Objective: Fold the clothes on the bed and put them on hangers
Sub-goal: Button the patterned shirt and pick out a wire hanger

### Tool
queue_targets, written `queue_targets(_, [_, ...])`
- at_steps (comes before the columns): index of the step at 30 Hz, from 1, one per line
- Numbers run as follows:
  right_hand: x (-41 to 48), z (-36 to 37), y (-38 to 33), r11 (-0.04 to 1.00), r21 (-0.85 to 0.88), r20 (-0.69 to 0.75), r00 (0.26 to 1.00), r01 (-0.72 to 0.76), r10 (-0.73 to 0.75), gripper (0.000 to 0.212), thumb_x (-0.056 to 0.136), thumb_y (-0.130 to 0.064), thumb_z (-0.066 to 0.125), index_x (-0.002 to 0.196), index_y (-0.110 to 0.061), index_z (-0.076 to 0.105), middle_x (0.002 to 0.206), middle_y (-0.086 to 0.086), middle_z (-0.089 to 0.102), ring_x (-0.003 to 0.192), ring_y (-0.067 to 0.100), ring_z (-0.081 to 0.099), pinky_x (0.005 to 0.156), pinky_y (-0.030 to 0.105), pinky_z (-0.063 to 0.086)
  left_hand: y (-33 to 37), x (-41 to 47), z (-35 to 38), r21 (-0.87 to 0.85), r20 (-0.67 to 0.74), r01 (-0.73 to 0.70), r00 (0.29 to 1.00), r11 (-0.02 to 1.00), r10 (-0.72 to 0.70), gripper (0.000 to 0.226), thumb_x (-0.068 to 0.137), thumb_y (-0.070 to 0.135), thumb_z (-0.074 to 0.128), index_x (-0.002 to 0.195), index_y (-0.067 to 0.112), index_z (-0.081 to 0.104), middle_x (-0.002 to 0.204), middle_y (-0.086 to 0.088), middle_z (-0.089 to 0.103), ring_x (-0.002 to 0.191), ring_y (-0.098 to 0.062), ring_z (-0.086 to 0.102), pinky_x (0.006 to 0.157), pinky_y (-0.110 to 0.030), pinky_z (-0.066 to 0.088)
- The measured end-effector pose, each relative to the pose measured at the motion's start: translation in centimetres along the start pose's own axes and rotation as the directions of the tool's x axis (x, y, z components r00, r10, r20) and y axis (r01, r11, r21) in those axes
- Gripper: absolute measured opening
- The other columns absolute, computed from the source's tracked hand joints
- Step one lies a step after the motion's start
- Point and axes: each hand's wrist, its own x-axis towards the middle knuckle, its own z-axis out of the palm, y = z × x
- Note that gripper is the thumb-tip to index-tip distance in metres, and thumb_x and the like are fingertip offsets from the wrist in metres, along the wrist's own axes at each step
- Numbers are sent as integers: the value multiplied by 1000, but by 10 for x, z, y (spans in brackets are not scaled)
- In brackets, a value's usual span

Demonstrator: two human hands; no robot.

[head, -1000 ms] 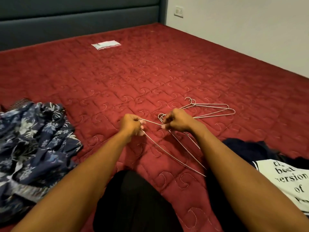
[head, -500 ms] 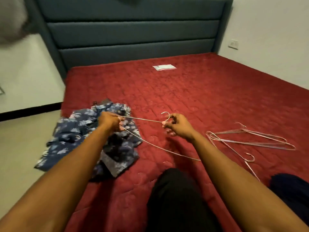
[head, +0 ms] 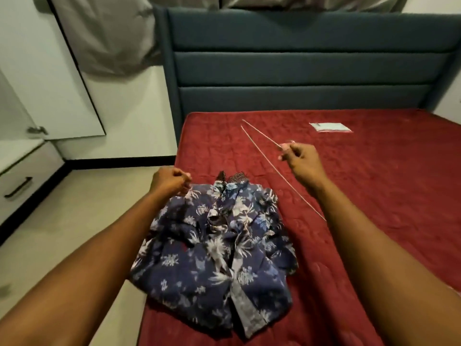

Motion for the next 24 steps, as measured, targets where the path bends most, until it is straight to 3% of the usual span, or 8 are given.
queue_targets(3, [37,54,31,966,-247,18,996,-82,89,35,107,-20,50,87,-5,74,80,6,72,62,7,59,57,32,40,-17,52,24,258,-27,-56,997,965,65,21,94,30,70,84,13,79,79,-5,76,73,-22,72,72,-31,57])
queue_targets(7, [53,116,86,819,-486,89,915,-305,393,48,108,-39,47,97,3,67,94,17,66,90,29,63,68,32,37,-29,99,75,479,298,-92,952,873,-64,44,87,58,70,81,14,72,77,-3,72,71,-19,68,62,-28,48])
queue_targets(9, [49,136,100,743,-564,166,832,-360,529,61,98,-66,49,87,-8,65,87,12,65,87,29,64,69,31,42,-27,108,97,513,428,-131,896,848,-120,38,85,52,75,75,16,65,73,-2,67,66,-14,63,55,-25,47])
queue_targets(11, [45,148,103,691,-636,247,757,-344,605,52,94,-68,54,80,-19,61,84,6,62,83,25,62,72,30,47,-23,112,113,458,484,-74,856,886,-178,27,87,33,79,76,21,57,71,3,58,62,-8,53,44,-16,41])
queue_targets(14, [54,153,101,719,-559,305,704,-413,642,32,99,-43,63,88,-14,67,99,10,72,92,29,71,82,40,59,-24,116,114,417,473,98,825,904,-308,21,89,15,73,81,13,54,70,1,52,57,-10,47,36,-16,33])
queue_targets(17, [80,152,68,787,-402,301,745,-467,595,20,99,-33,65,94,-13,66,97,8,72,91,27,70,81,38,57,-16,131,82,292,496,187,809,938,-315,26,91,1,65,70,12,54,62,-1,48,49,-11,38,41,-20,28])
queue_targets(20, [122,161,-10,875,-269,316,821,-403,475,18,102,-28,62,84,-24,63,80,-6,66,76,15,62,78,35,51,28,154,8,117,494,139,851,983,-179,24,90,-1,63,71,13,60,52,4,49,50,-13,38,50,-25,27])
queue_targets(24, [186,186,-124,943,-165,290,899,-291,328,19,102,-28,62,84,-23,62,72,-12,59,70,12,53,73,33,43,104,199,-113,-35,391,15,920,999,0,11,96,2,60,89,5,68,68,-1,65,63,-11,56,60,-25,46])
